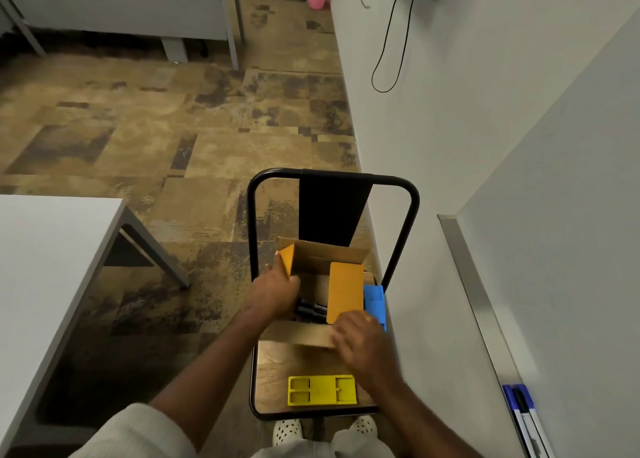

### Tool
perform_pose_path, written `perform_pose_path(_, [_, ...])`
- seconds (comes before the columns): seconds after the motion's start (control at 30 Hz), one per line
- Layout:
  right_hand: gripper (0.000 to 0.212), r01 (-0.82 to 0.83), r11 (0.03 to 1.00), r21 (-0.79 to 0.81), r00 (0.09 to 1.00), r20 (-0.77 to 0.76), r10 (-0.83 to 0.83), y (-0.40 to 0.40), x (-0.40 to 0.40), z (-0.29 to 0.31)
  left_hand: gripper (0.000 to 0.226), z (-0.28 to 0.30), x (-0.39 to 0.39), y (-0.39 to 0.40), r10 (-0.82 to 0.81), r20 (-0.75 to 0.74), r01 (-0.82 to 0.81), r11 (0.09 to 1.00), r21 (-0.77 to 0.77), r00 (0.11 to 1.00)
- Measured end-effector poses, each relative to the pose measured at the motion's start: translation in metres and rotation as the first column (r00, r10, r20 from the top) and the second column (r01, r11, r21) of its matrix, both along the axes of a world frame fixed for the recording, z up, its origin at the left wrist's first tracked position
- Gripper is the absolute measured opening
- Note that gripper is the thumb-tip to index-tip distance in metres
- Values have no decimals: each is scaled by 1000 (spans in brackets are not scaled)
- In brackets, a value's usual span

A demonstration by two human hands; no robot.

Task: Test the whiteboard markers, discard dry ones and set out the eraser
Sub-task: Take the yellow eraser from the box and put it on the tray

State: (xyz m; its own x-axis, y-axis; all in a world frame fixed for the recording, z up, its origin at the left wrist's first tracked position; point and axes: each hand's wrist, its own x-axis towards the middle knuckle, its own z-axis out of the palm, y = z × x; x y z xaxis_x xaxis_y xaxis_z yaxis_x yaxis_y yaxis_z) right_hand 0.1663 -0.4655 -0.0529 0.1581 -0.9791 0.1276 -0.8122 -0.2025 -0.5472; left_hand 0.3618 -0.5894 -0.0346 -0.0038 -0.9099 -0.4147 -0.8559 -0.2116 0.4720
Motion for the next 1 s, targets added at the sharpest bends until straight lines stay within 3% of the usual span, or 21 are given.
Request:
perform_pose_path(0.07, [17, 229, 973, 36, 965, 119, -232, -21, 9, 14, 44, 3, 12, 1, 95, -73, -96, 995, -17, 993])
perform_pose_path(0.13, [14, 360, 908, 213, 900, 177, -398, -46, 12, 25, 33, 3, 23, 3, 191, -144, -195, 981, -18, 971])
perform_pose_path(0.2, [29, 307, 822, 479, 887, 169, -430, -68, 11, 30, 31, 2, 33, 8, 278, -214, -287, 958, -11, 937])
perform_pose_path(0.3, [52, 205, 756, 622, 950, 61, -308, -79, 8, 30, 35, -5, 49, 15, 398, -312, -416, 909, 7, 863])
perform_pose_path(0.4, [69, 256, 821, 510, 965, -188, -184, -74, 15, 27, 40, -10, 56, 22, 454, -416, -477, 877, 53, 788])
perform_pose_path(0.5, [86, 330, 862, 384, 885, -444, -141, -73, 27, 23, 40, -15, 57, 26, 510, -446, -524, 845, 101, 735])
perform_pose_path(0.57, [89, 348, 877, 331, 845, -515, -141, -74, 29, 20, 37, -19, 60, 30, 553, -477, -561, 816, 143, 683])
perform_pose_path(0.7, [86, 324, 898, 297, 879, -446, -169, -71, 27, 20, 35, -29, 65, 38, 588, -501, -577, 792, 199, 635])
perform_pose_path(0.83, [59, 333, 892, 306, 939, -199, -282, -64, 19, 27, 34, -31, 63, 42, 605, -526, -589, 777, 224, 598])
perform_pose_path(0.93, [38, 360, 887, 289, 932, -72, -355, -59, 5, 35, 37, -30, 59, 42, 597, -525, -598, 777, 193, 606])
perform_pose_path(1.0, [34, 379, 876, 297, 920, -21, -391, -55, 1, 39, 47, -28, 56, 44, 576, -465, -616, 784, 81, 672])
